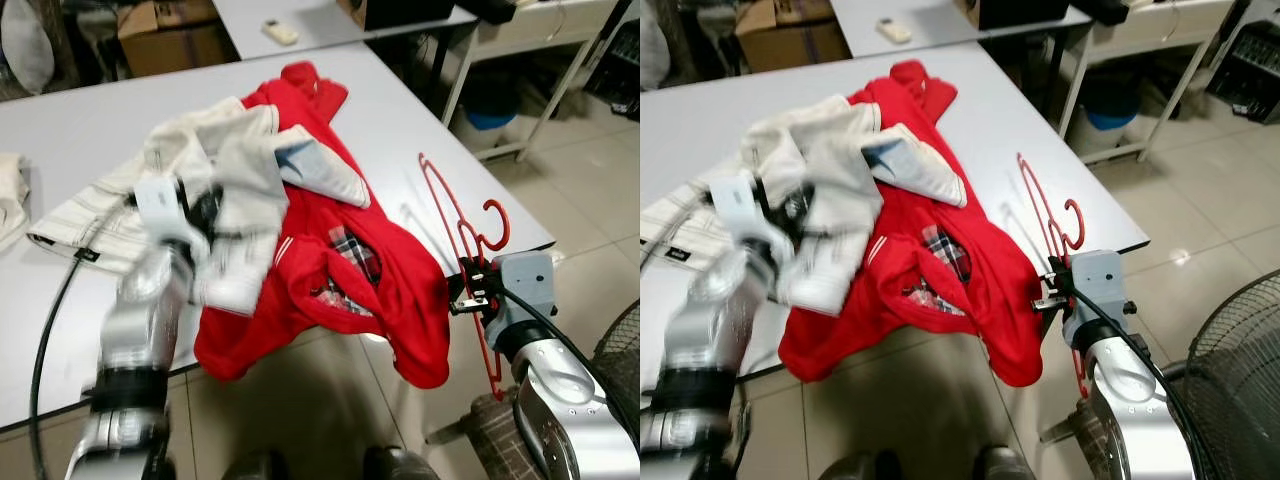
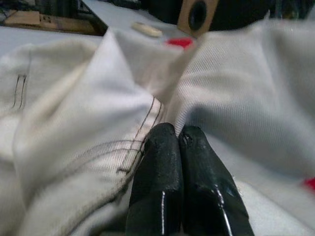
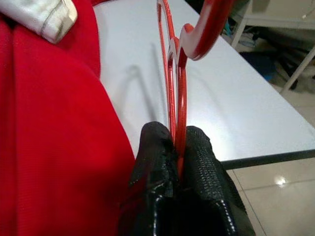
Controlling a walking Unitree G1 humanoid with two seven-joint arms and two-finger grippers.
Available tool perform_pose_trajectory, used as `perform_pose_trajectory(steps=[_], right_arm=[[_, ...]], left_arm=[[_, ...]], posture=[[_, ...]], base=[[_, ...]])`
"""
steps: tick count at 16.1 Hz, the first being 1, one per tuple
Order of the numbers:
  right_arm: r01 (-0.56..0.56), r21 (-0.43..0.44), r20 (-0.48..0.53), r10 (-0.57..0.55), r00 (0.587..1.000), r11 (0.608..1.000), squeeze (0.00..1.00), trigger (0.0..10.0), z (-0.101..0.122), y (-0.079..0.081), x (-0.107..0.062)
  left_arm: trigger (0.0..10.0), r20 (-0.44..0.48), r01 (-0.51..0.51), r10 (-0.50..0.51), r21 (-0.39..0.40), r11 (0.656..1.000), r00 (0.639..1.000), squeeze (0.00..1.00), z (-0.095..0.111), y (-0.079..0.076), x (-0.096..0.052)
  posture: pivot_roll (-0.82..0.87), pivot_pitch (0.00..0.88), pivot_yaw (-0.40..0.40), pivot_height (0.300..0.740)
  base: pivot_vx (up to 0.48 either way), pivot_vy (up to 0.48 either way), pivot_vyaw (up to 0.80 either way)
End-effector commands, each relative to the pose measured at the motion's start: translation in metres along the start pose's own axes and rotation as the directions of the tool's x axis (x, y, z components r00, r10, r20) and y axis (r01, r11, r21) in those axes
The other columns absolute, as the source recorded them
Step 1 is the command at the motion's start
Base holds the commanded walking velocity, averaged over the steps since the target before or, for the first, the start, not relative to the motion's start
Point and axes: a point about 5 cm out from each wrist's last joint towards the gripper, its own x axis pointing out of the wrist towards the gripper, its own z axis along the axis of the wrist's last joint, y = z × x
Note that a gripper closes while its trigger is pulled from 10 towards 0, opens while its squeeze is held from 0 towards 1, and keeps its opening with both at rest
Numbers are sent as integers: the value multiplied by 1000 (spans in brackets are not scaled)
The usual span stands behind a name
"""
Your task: Hang hanger
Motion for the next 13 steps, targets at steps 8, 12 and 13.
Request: perform_pose_trajectory(steps=[8,12,13], right_arm=[[53,11,100,-54,994,999,0,10000,20,-9,15],[17,-5,96,-16,995,1000,0,10000,18,-2,16],[9,-8,95,-9,995,1000,0,10000,18,-1,16]], left_arm=[[0,734,-81,-170,293,953,657,0,263,-43,42],[0,375,-69,-191,579,812,907,0,139,-6,59],[0,312,-72,-157,612,788,937,0,119,5,57]], posture=[[-182,95,37,740],[-183,96,36,740],[-183,93,37,740]], base=[[0,0,0],[0,0,0],[0,0,0]])
